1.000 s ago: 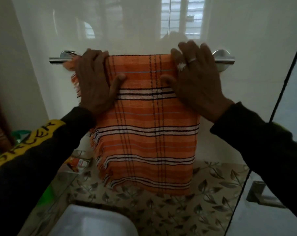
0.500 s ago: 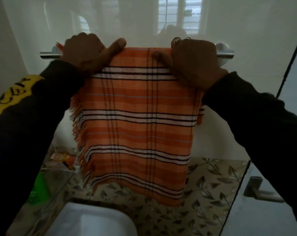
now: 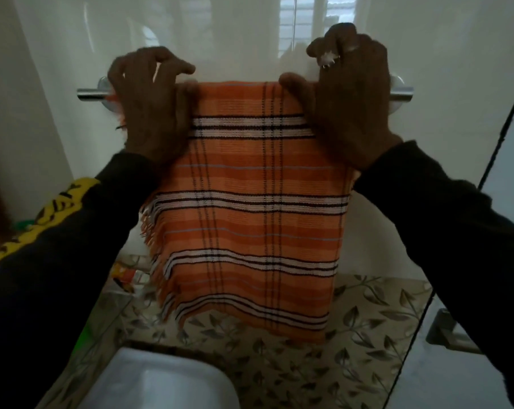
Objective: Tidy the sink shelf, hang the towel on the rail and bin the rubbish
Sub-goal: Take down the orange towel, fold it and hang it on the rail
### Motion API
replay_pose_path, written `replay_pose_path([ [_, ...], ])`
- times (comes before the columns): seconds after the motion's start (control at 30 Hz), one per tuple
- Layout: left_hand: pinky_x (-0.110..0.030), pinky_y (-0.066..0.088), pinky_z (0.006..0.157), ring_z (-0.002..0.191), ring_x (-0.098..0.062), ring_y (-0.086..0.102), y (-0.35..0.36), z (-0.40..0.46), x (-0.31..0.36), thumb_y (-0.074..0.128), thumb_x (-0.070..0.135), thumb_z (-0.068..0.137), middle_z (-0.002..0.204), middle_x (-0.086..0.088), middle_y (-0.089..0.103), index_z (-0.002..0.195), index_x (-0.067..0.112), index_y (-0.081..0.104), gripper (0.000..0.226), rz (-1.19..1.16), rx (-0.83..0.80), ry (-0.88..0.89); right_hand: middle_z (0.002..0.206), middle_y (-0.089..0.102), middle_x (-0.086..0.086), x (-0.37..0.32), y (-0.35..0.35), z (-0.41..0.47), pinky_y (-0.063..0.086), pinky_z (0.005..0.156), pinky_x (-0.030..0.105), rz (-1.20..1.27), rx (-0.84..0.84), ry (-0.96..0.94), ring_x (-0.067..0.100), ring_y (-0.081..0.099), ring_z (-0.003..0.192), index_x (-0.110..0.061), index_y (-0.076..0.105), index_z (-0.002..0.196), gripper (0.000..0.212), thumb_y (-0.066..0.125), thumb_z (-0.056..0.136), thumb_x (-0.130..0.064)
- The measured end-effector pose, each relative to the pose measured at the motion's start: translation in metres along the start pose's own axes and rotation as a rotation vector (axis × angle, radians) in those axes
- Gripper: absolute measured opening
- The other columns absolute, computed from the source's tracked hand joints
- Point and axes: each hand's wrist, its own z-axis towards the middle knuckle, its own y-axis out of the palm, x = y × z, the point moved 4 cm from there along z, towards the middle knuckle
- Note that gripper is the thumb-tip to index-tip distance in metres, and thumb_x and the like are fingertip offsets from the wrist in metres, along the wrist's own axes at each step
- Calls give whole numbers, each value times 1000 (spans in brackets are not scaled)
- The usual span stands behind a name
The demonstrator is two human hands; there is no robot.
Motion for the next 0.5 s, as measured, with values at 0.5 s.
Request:
replay_pose_path([
  [0.5,-42,35,93,86,-26,50,9,-1,16,36,84,82,88,-11,55,95,12,55,76,28,-288,-66,117,61,21,-9,21,-19,38,96,45,-121,-168,-112,36,57,104,-2,54,126,91,22,92,-81],
])
